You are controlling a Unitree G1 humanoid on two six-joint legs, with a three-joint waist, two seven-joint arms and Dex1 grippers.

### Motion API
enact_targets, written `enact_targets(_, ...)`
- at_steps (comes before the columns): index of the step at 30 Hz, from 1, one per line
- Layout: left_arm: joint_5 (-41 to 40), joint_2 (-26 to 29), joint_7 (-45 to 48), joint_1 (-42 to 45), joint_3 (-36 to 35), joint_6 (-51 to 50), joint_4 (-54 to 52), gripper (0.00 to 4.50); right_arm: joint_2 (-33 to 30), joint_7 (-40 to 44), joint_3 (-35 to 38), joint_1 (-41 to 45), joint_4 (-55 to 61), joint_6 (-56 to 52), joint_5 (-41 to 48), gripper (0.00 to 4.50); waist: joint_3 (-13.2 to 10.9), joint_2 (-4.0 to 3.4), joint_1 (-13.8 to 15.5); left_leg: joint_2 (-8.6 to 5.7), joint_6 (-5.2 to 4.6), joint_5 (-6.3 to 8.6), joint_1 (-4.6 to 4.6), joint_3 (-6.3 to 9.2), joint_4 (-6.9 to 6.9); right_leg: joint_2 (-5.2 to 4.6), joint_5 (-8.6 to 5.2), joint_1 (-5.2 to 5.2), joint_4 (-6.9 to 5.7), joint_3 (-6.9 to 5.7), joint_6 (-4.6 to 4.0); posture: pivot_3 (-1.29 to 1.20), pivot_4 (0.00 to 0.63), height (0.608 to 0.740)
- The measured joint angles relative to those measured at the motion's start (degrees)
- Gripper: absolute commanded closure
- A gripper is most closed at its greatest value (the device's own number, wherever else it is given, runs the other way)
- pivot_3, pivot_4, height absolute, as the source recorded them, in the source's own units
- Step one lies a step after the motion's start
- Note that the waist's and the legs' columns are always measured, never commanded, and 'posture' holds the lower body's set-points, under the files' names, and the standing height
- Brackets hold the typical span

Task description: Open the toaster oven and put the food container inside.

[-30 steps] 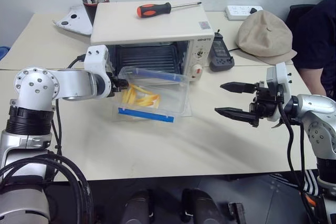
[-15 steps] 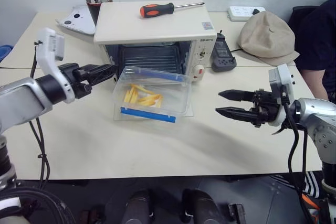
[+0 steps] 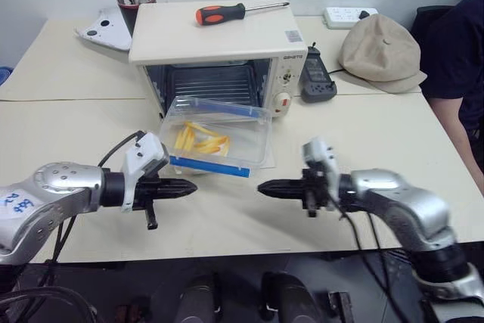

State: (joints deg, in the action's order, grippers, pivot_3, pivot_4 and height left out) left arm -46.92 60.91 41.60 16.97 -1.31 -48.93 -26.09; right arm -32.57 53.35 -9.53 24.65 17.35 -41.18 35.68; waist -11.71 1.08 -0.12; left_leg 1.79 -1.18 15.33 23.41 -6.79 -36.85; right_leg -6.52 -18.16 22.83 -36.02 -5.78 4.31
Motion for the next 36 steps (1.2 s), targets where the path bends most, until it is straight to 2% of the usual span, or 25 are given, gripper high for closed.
enact_targets(7,4.9,-11.7,-4.0,6.8,1.8,0.7,6.4,4.47,9.1,-9.9,-1.5,6.0,-11.6,8.0,-11.5,4.5,0.0,0.01,-0.1,-0.01,-0.16,-0.07,0.06,-0.01,-0.25,0.02,0.02,0.0,-0.23,-0.02,0.07,0.0,0.15,0.74)
enact_targets(15,11.1,-19.5,-12.1,11.1,1.5,0.1,10.9,4.47,14.8,-13.1,-1.4,9.9,-18.1,12.0,-15.5,4.5,0.0,0.02,-0.2,0.0,-0.17,-0.12,-0.01,-0.01,-0.28,0.05,0.02,0.0,-0.66,-0.01,0.09,0.0,0.15,0.74)
enact_targets(19,15.6,-21.4,-14.5,14.2,1.4,1.7,15.0,4.47,17.3,-14.2,-1.2,12.9,-22.6,14.1,-16.9,4.5,0.0,0.02,-0.3,0.0,-0.14,-0.14,-0.02,-0.01,-0.27,0.07,0.01,0.0,-0.74,-0.02,0.09,0.0,0.15,0.74)
enact_targets(25,21.6,-27.9,-17.2,23.1,1.4,7.3,23.8,4.47,23.6,-17.5,-0.3,22.7,-37.3,21.9,-20.5,4.5,0.0,0.02,-0.3,-0.01,-0.15,-0.18,-0.01,-0.06,-0.32,0.09,0.01,0.03,-0.81,-0.17,0.09,0.0,0.15,0.74)
enact_targets(32,25.8,-30.9,-17.1,26.6,1.3,12.0,31.1,4.47,26.6,-20.7,3.6,30.7,-50.2,31.0,-22.6,4.5,0.0,0.02,-0.9,-0.01,-0.16,-0.18,-0.01,-0.1,-0.3,0.07,0.0,0.02,-0.8,-0.15,0.11,0.0,0.15,0.74)
enact_targets(35,25.0,-30.6,-14.9,26.4,0.6,10.6,30.3,4.47,26.1,-18.9,3.9,29.8,-48.3,29.7,-22.1,4.5,0.0,0.02,-1.2,-0.01,-0.18,-0.21,0.0,-0.08,-0.31,0.05,0.0,0.02,-0.81,-0.11,0.11,0.0,0.15,0.74)
enact_targets(36,24.1,-30.0,-13.7,25.6,-0.1,9.6,28.8,4.29,25.4,-17.9,4.0,28.4,-45.7,28.3,-21.4,4.5,0.0,0.02,-1.4,-0.01,-0.18,-0.21,0.0,-0.07,-0.3,0.04,0.0,0.02,-0.8,-0.07,0.11,0.0,0.15,0.74)
